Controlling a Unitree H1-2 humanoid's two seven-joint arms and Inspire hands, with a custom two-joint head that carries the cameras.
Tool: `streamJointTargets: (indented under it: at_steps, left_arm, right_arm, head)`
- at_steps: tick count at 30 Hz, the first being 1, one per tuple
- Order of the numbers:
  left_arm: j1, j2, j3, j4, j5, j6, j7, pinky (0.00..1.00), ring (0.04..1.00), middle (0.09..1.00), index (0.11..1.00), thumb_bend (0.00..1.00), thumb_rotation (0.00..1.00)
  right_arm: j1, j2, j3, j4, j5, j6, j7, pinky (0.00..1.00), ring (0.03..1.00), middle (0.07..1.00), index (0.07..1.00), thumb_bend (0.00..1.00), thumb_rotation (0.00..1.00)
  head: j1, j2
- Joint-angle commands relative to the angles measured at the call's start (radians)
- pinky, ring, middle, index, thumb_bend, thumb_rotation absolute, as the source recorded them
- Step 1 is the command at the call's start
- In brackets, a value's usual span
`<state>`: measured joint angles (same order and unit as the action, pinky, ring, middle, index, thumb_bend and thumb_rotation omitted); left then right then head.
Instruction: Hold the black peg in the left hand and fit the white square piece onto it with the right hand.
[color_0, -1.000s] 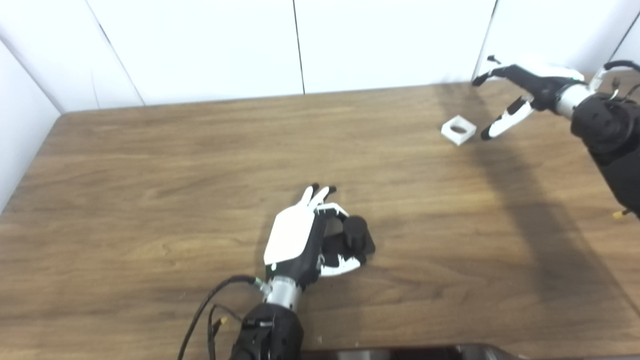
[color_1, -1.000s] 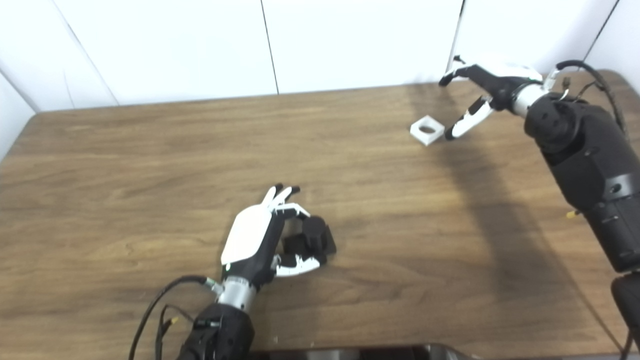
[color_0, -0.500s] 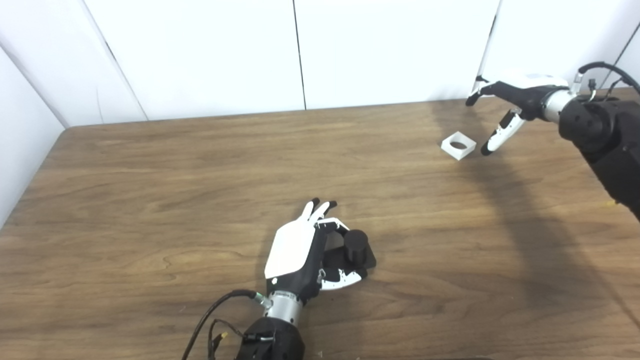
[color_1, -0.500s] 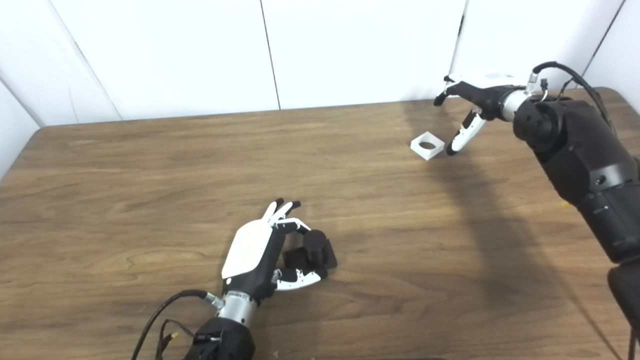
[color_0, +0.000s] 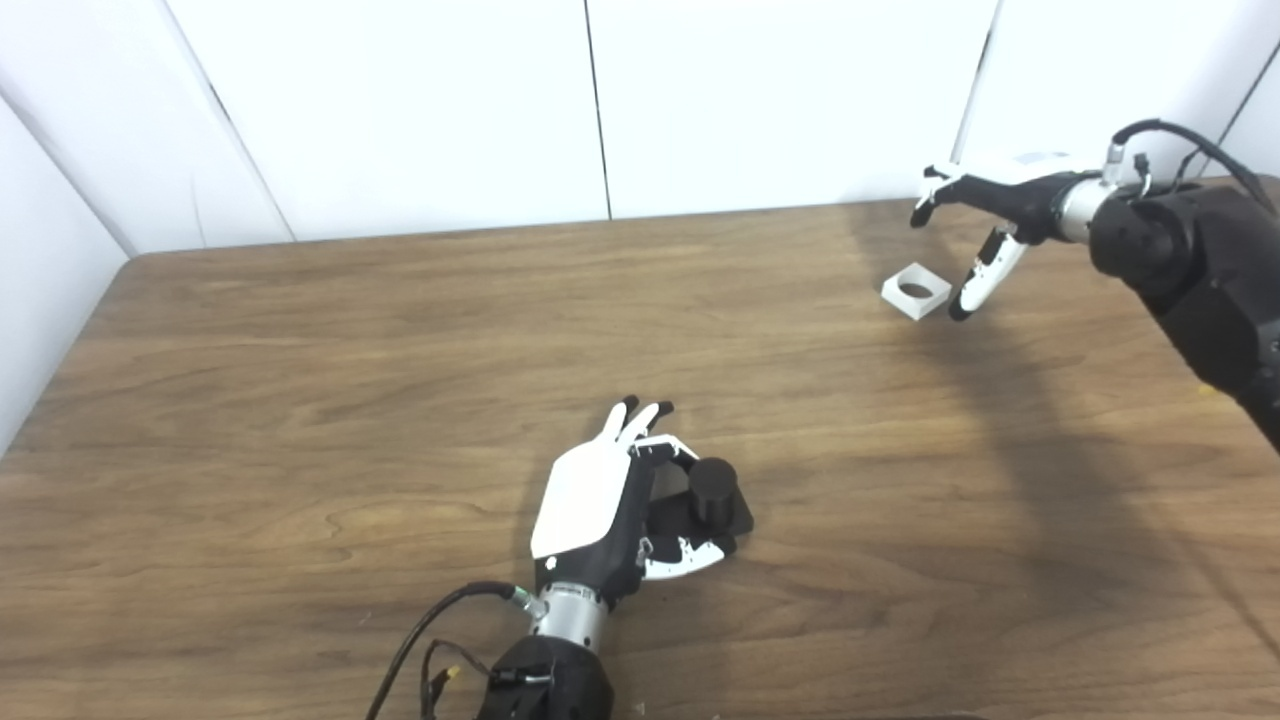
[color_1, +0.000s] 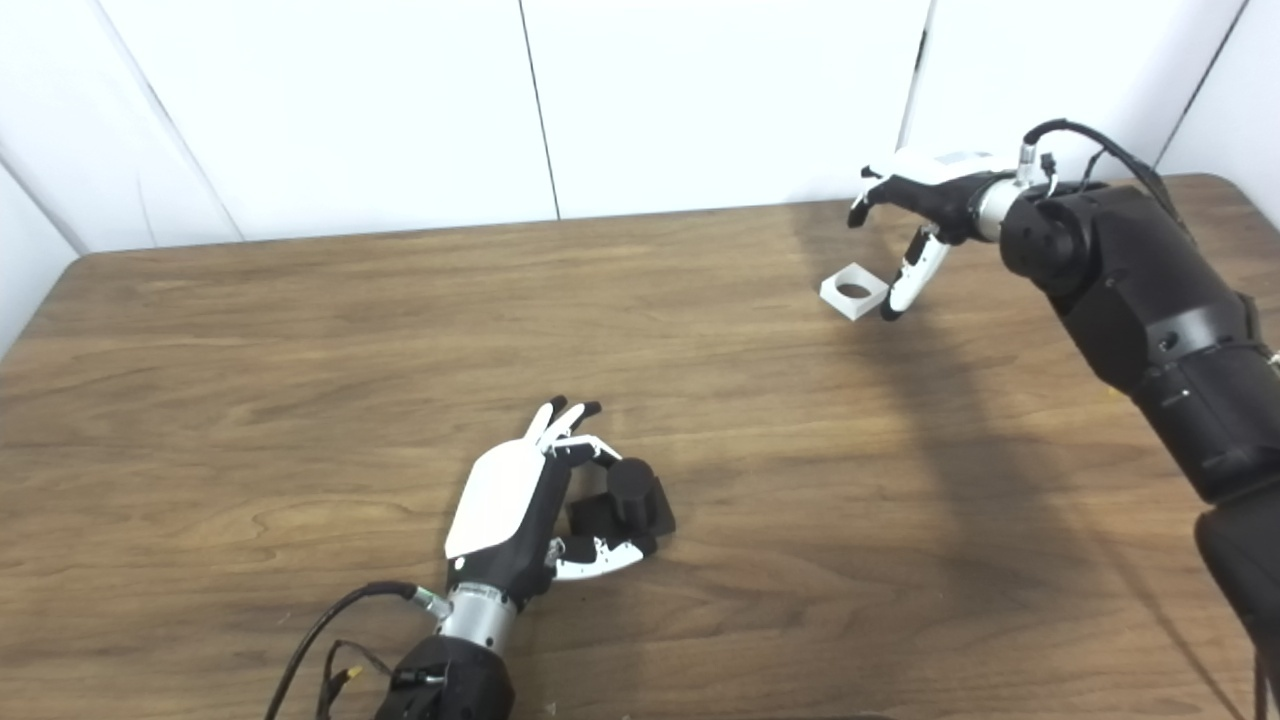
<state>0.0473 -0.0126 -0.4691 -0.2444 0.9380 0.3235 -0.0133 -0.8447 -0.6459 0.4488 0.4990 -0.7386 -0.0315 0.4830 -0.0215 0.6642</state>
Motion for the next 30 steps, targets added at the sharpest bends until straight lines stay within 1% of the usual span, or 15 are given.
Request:
streamJointTargets:
  at_steps: [1, 6, 11, 21, 25, 30]
  left_arm:
    - [0.003, 0.002, -0.001, 0.040, 0.012, 0.010, -0.010, 0.92, 1.000, 0.931, 0.495, 0.51, 0.07]
    - [0.003, -0.004, 0.001, 0.043, 0.009, 0.013, -0.004, 0.92, 1.000, 0.930, 0.495, 0.51, 0.07]
    - [0.003, -0.007, -0.003, 0.045, 0.016, 0.013, -0.002, 0.92, 1.000, 0.929, 0.495, 0.51, 0.07]
    - [0.006, -0.016, -0.003, 0.050, 0.014, 0.013, 0.013, 0.92, 1.000, 0.928, 0.495, 0.51, 0.07]
    - [0.007, -0.020, -0.002, 0.046, 0.017, 0.025, 0.003, 0.92, 1.000, 0.932, 0.495, 0.51, 0.07]
    - [0.006, -0.020, -0.005, 0.050, 0.017, 0.023, 0.008, 0.92, 1.000, 0.930, 0.495, 0.51, 0.07]
  right_arm:
    - [-0.075, -0.015, -0.002, -0.009, -0.015, -0.030, -0.007, 1.00, 1.000, 1.000, 0.802, 0.89, 0.26]
    - [-0.082, -0.008, 0.010, -0.005, -0.028, -0.035, 0.007, 1.00, 1.000, 1.000, 0.805, 0.89, 0.25]
    - [-0.086, -0.006, 0.032, -0.001, -0.050, -0.058, 0.023, 1.00, 1.000, 1.000, 0.803, 0.89, 0.25]
    - [-0.096, 0.006, 0.040, 0.016, -0.060, -0.079, 0.022, 1.00, 1.000, 1.000, 0.795, 0.89, 0.24]
    - [-0.099, 0.012, 0.042, 0.031, -0.061, -0.093, 0.018, 1.00, 1.000, 1.000, 0.795, 0.89, 0.23]
    - [-0.100, 0.016, 0.044, 0.051, -0.064, -0.104, 0.009, 1.00, 1.000, 1.000, 0.796, 0.88, 0.23]
  head:
    - [0.000, 0.001]
    - [0.001, 0.001]
    - [0.001, 0.001]
    - [0.000, 0.000]
    - [0.002, -0.001]
    - [0.002, -0.003]
